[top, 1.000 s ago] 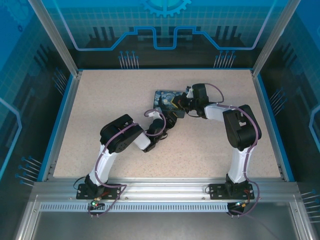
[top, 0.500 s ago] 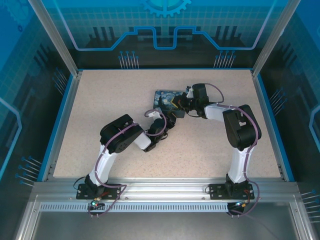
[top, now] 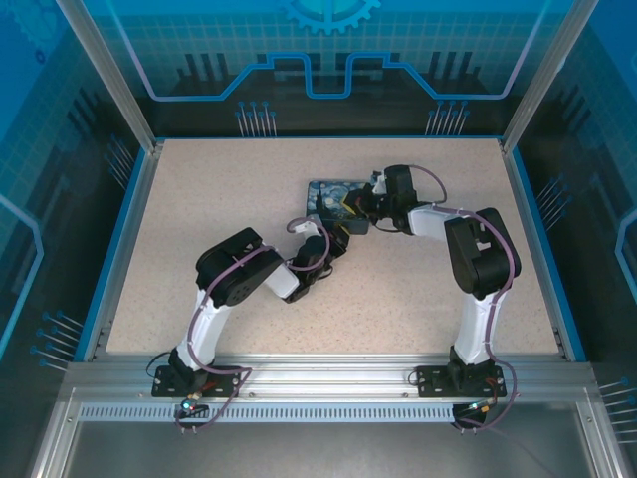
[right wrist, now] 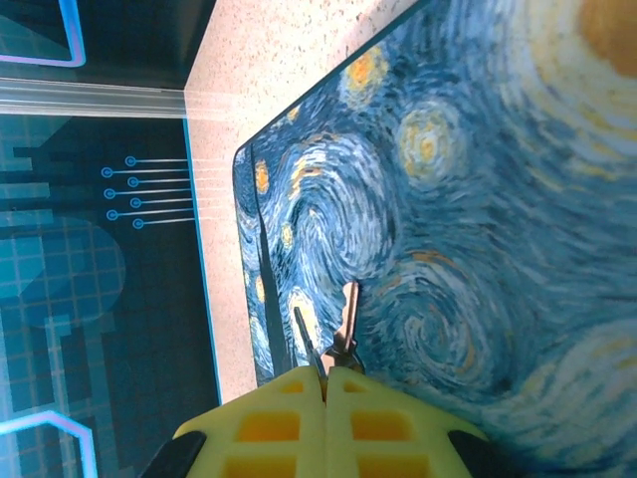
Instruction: Unlock the padlock with the key
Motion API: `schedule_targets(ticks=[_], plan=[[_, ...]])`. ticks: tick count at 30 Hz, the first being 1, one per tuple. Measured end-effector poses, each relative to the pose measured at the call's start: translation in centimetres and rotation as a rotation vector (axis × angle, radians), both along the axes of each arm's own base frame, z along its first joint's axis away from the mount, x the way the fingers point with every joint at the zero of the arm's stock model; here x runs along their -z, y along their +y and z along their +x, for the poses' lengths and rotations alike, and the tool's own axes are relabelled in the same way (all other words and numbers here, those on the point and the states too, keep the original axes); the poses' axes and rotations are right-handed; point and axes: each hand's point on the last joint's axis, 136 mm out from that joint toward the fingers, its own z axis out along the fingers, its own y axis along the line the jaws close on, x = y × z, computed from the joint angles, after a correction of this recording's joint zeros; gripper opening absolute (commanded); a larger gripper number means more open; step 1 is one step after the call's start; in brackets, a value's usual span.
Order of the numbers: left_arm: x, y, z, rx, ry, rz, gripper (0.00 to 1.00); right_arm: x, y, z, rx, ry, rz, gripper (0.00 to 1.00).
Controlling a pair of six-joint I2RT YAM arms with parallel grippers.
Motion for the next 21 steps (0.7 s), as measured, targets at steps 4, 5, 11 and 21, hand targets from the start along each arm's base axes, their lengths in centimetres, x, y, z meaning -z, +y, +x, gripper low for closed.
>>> schedule_targets(ticks=[4, 5, 11, 21], plan=[[0.0, 0.2, -1.5, 0.061, 0.029, 0.010, 0.00, -0.4, -0.9, 0.0, 0.007, 0.018, 0.007, 0.00], [0.1, 0.3, -1.8, 0.075, 0.038, 0.011, 0.00, -0.9, -1.3, 0.0, 0.012, 0.016, 0.010, 0.00], [-1.1, 1.2, -3.1, 0.128, 0.093, 0.019, 0.00, -6.8, -3.9, -1.3, 0.028, -0.079, 0.047, 0.00], [-1.8, 2.0, -3.8, 0.178, 0.187, -0.011, 0.00, -6.2, -4.7, -11.0, -0.098, -0.079, 0.072, 0.00]])
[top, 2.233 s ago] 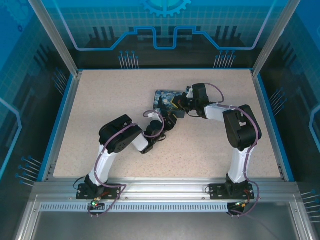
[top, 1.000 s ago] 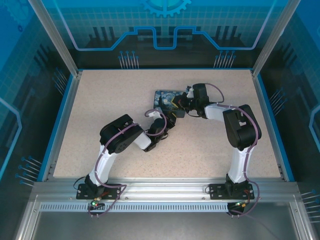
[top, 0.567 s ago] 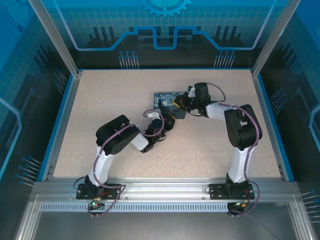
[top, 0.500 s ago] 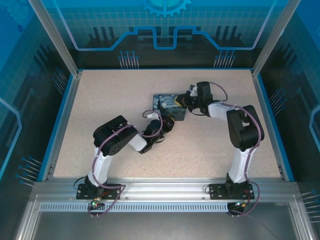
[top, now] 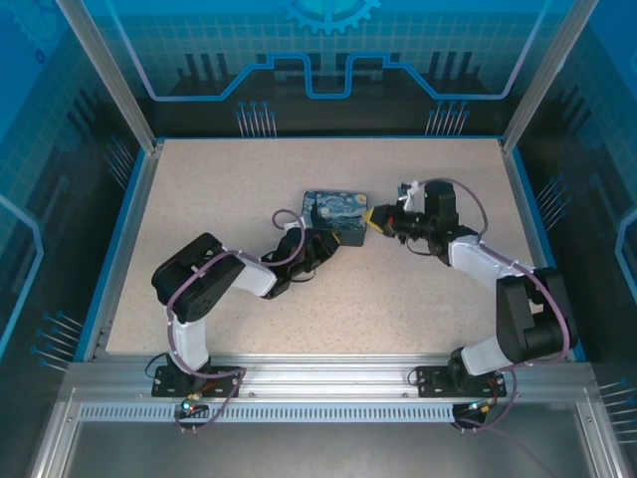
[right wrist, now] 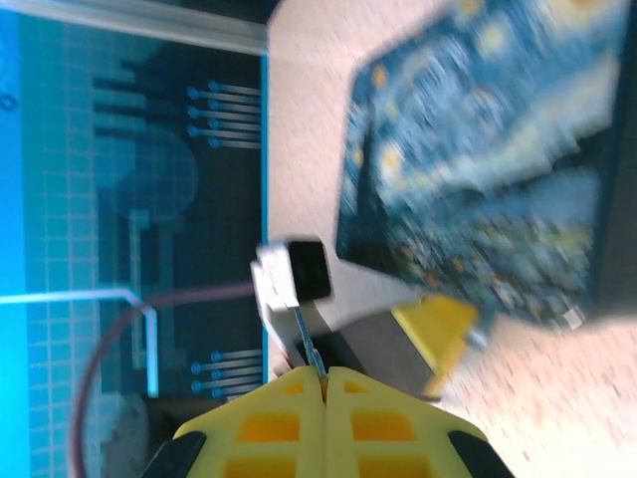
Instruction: Unlock the padlock with the key
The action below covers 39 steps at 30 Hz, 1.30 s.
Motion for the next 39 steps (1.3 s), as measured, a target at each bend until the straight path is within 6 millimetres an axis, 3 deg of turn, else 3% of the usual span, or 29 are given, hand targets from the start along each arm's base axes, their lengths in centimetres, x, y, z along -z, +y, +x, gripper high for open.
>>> schedule_targets(ticks=[3, 6, 10, 20, 32, 39], plan=[[0.3, -0.1, -0.3, 0.016, 0.031, -0.009, 0.00, 2.7, -0.2, -2.3, -0.024, 0.075, -0.002, 0.00], [0.0, -0.5, -0.4, 0.034, 0.056, -0.041, 0.00, 3.7, -0.3, -4.0, -0.036, 0.105, 0.002, 0.00], [-0.8, -1.1, -0.3, 0.043, 0.076, -0.103, 0.00, 4.1, -0.5, -5.1, -0.031, 0.100, 0.016, 0.00], [-2.8, -1.2, 0.3, 0.041, 0.095, -0.247, 0.00, 7.4, -0.4, -6.2, -0.014, 0.188, 0.062, 0.00], [-6.1, -1.3, 1.1, 0.061, 0.073, -0.418, 0.00, 5.8, 0.3, -5.3, -0.007, 0.136, 0.123, 0.00], [-6.9, -2.0, 0.4, 0.116, 0.082, -0.457, 0.00, 5.3, 0.6, -5.2, -0.011, 0.122, 0.136, 0.00]])
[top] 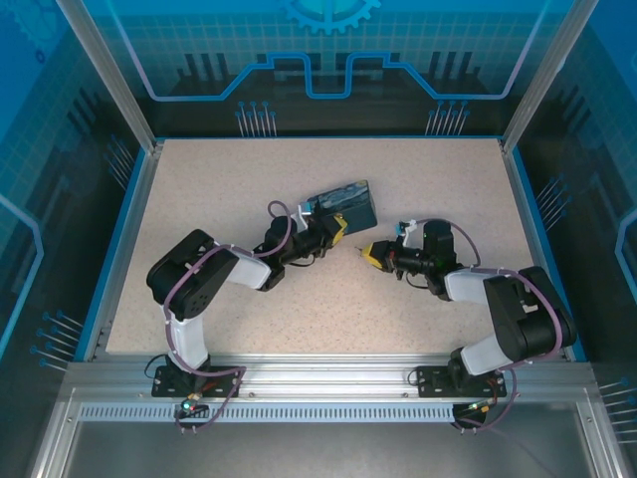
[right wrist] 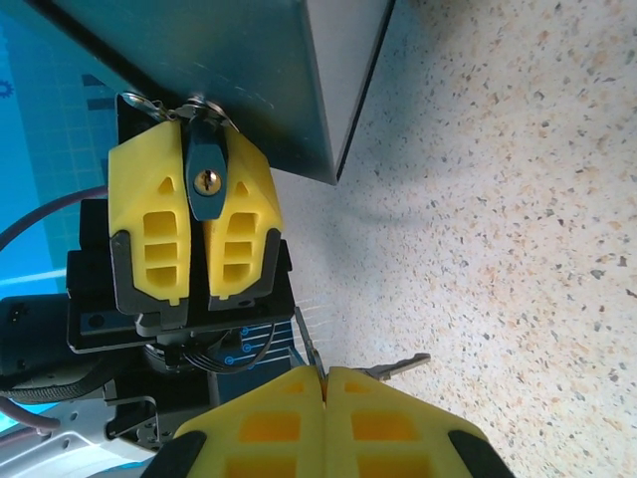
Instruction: Unlock the padlock with the key
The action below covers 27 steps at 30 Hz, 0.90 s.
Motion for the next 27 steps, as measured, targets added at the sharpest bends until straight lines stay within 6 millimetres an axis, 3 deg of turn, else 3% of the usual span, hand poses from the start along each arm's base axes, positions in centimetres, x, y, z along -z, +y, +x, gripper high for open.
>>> schedule_targets(ticks=[15, 20, 27], plan=[[0.8, 0.0, -1.6, 0.049, 0.026, -0.016, 0.00, -4.2, 0.1, -0.4, 0.040, -0.093, 0.030, 0.00], [0.9, 0.2, -1.8, 0.048, 0.024, -0.022, 0.00, -4.2, 0.3, -0.5, 0.064, -0.070, 0.028, 0.00], [0.5, 0.2, -1.8, 0.047, 0.017, -0.027, 0.00, -2.8, 0.0, -0.7, 0.131, 0.036, 0.038, 0.00]])
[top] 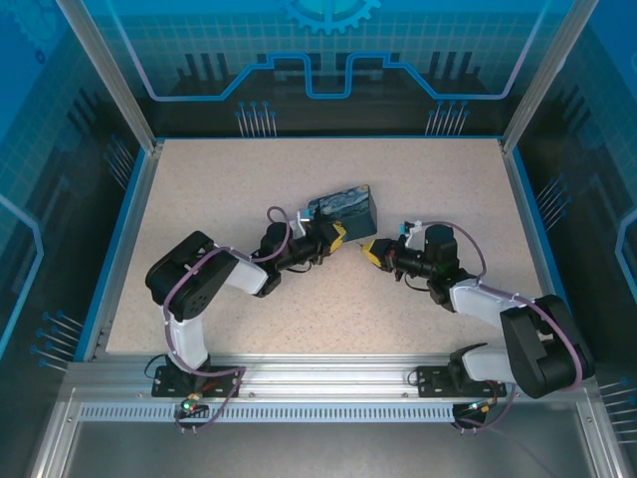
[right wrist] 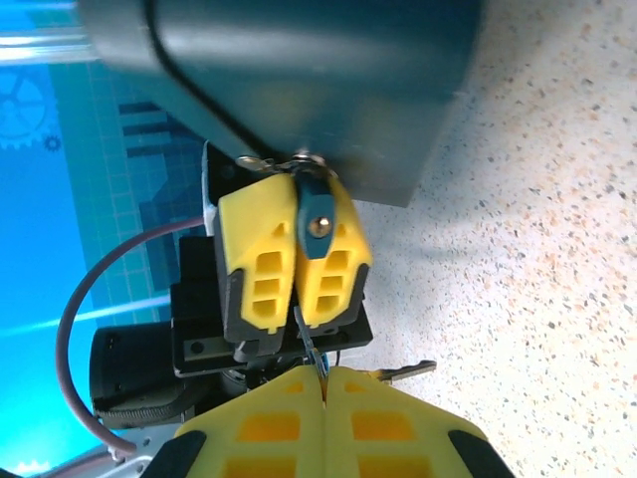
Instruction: Unlock the padlock with the key
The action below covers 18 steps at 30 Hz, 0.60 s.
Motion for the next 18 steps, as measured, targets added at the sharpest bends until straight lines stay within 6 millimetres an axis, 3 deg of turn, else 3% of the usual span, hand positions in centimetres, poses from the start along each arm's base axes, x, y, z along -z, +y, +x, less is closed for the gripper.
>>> schedule_targets(ticks=[18], plan=[[-0.76, -0.05, 0.07, -0.003, -0.005, -0.032, 0.00, 0.48, 0.59, 0.18, 0.047, 0.075, 0.025, 0.00]])
